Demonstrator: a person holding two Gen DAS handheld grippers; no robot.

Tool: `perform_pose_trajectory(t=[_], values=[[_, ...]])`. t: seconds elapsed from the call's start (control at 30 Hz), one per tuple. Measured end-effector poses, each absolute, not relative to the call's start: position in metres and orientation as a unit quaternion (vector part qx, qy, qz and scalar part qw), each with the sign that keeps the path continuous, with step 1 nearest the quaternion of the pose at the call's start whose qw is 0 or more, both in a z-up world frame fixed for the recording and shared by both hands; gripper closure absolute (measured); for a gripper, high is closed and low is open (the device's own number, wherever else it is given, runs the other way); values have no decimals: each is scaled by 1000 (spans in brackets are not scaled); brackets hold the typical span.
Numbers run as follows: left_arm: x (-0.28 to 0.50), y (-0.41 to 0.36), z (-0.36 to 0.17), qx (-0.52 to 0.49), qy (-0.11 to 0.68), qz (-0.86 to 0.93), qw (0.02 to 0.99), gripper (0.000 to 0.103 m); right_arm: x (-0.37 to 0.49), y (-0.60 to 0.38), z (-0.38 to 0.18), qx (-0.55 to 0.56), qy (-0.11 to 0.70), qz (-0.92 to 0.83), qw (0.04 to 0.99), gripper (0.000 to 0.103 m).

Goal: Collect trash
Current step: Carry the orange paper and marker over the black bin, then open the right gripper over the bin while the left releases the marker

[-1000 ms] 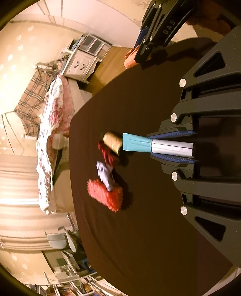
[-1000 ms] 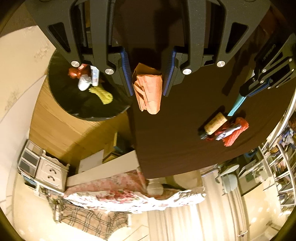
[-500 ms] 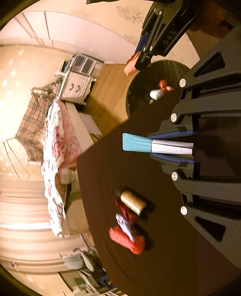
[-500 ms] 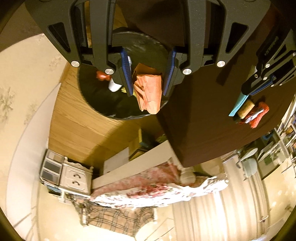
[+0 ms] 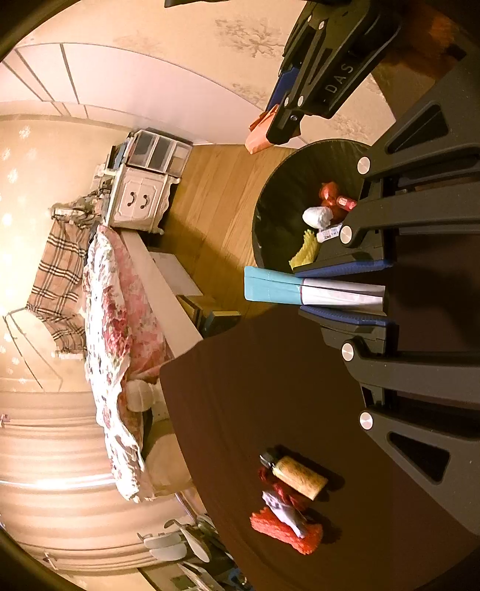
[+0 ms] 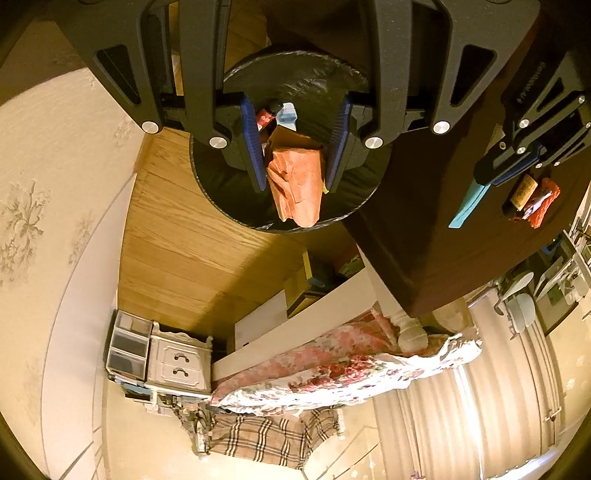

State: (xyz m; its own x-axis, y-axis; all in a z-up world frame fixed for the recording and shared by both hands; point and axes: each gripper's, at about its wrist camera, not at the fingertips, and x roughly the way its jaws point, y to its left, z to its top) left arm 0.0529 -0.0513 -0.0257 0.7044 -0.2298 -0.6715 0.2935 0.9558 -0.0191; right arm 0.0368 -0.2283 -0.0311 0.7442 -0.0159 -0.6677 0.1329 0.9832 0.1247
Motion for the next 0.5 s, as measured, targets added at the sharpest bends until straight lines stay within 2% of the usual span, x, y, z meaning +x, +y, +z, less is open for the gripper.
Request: perform_pose_trajectory(t=[0.5], values=[[66,-80,-31,71,356,-148,920,84,51,-237,-42,83,360,-53,928,70]])
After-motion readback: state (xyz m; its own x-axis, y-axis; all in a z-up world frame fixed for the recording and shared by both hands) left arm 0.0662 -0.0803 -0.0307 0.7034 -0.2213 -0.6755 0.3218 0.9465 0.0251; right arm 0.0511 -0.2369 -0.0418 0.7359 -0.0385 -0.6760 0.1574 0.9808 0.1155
